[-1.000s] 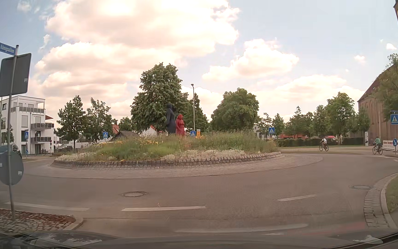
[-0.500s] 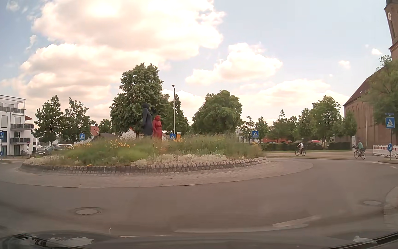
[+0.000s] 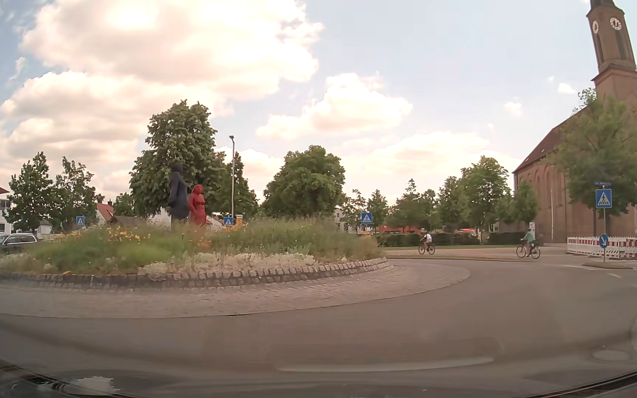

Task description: Follow the waypoints while adhering to traffic rules and regulations

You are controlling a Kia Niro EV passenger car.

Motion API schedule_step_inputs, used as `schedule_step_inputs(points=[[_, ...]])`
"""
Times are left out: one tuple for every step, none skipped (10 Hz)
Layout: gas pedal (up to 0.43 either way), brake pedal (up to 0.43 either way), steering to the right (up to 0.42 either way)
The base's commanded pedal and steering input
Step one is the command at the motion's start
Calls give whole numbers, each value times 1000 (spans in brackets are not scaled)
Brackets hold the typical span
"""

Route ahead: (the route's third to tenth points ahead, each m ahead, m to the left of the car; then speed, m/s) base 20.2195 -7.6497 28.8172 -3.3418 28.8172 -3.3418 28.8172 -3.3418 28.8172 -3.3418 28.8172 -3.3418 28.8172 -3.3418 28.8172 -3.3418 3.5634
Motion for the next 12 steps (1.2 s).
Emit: schedule_step_inputs(points=[[370,18,271],[370,18,281],[370,12,294],[370,12,305],[370,12,310],[358,12,310],[339,12,311],[331,12,311],[331,12,310],[311,12,305],[299,12,289],[299,12,266]])
